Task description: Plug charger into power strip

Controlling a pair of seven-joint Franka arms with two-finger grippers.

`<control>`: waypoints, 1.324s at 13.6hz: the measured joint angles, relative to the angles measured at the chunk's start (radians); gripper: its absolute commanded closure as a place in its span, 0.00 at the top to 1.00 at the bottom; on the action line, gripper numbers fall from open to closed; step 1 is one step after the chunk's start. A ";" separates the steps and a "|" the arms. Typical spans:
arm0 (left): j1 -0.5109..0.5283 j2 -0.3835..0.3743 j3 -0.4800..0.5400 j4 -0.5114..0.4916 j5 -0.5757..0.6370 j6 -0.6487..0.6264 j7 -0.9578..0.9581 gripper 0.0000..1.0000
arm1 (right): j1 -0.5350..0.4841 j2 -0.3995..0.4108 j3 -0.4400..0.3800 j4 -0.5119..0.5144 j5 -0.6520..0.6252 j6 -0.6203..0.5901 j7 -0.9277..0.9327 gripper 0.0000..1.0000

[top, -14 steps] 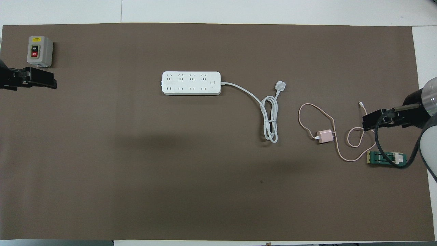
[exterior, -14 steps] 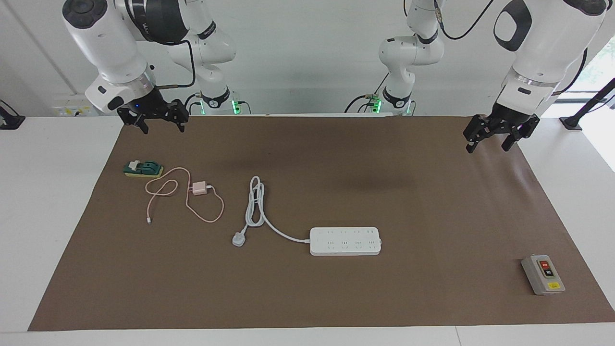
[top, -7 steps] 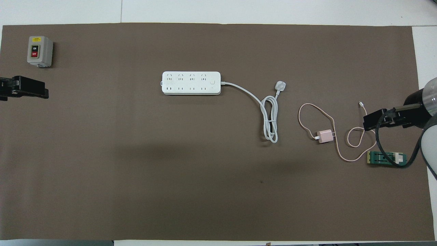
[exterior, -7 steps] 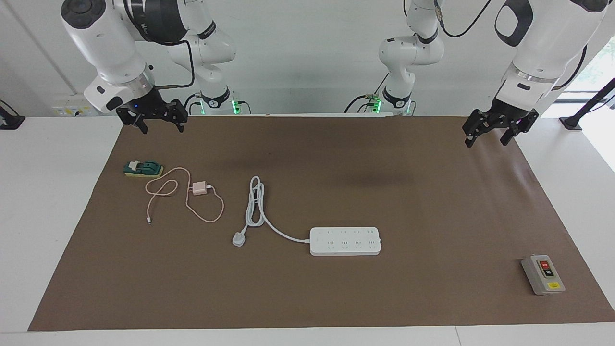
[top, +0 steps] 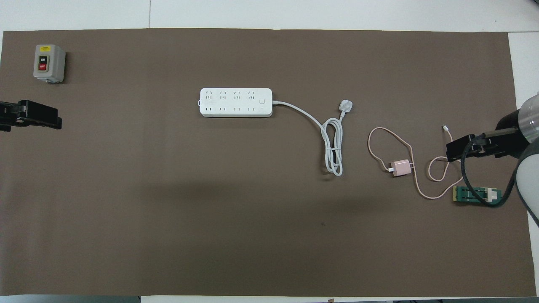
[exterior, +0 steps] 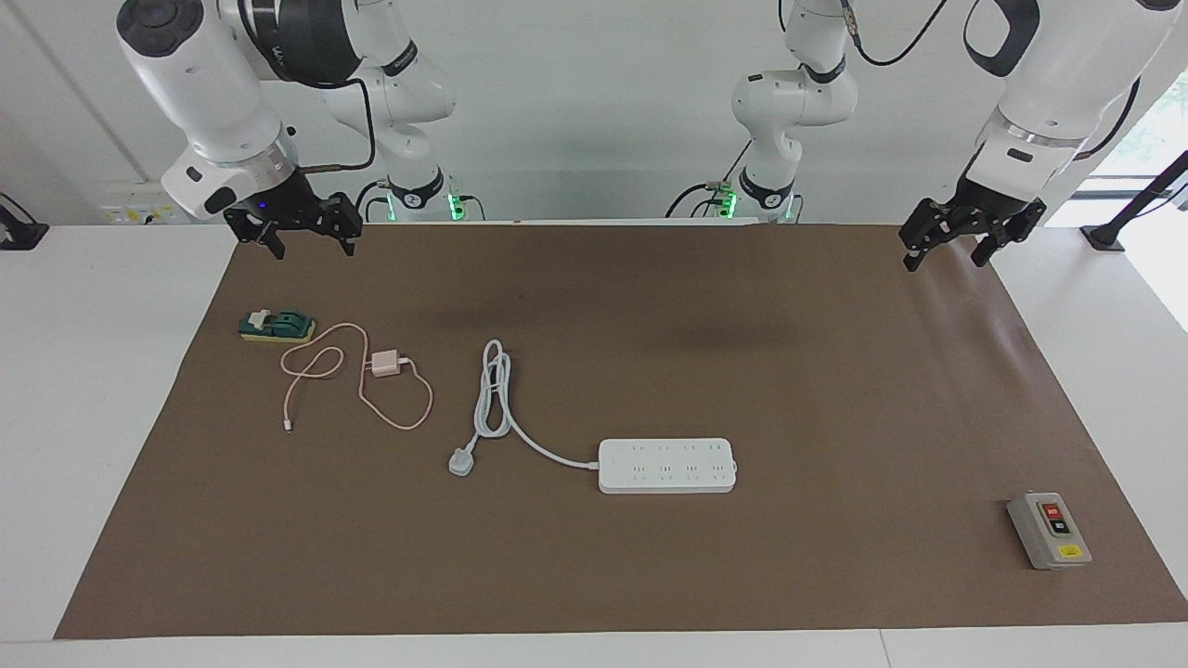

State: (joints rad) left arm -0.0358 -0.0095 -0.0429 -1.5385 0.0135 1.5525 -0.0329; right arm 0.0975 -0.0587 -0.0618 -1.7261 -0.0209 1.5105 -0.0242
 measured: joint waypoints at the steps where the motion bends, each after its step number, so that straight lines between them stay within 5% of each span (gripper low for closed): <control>1: 0.000 -0.002 -0.004 0.011 0.000 -0.020 0.000 1.00 | 0.000 0.001 0.003 0.000 0.000 -0.006 0.000 1.00; 9: 0.001 0.018 -0.001 0.015 -0.001 -0.059 0.000 1.00 | -0.009 0.007 0.000 0.001 0.000 -0.038 0.053 1.00; 18: -0.013 0.022 -0.006 0.015 -0.008 -0.051 0.000 1.00 | -0.019 0.030 -0.031 -0.004 0.125 0.004 0.788 1.00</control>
State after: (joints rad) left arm -0.0487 0.0125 -0.0486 -1.5235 0.0053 1.5015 -0.0330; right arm 0.0785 -0.0282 -0.0926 -1.7302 0.1045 1.5141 0.7638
